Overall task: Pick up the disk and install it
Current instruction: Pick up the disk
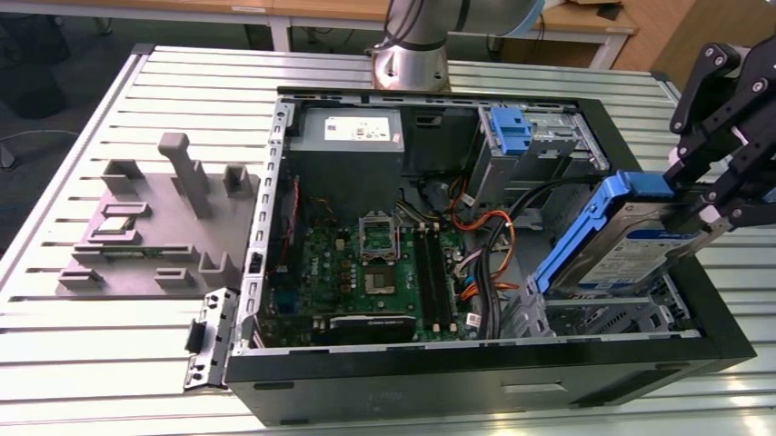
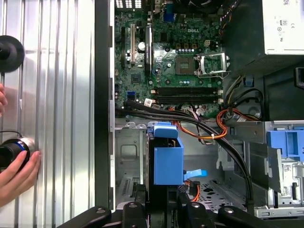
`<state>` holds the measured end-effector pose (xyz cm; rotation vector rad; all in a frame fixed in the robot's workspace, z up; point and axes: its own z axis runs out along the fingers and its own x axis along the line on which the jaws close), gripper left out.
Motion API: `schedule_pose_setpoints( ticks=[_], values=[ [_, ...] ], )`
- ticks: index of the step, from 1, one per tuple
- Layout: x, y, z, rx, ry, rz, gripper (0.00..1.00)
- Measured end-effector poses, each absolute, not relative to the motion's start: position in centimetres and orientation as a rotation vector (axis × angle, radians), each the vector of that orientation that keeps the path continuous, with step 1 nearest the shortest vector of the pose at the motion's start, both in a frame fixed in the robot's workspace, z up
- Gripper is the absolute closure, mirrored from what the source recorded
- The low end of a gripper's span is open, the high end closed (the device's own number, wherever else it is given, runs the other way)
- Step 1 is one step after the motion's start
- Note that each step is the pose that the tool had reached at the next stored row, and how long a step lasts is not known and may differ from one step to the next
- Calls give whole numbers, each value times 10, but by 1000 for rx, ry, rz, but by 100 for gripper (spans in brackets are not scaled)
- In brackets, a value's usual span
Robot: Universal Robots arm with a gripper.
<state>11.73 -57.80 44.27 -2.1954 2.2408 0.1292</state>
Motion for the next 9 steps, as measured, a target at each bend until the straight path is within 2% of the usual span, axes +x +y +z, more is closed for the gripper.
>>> schedule_pose_setpoints(
  ticks=[9],
  values=[
    [117,-578,439,-2195,2241,129,65]
  ],
)
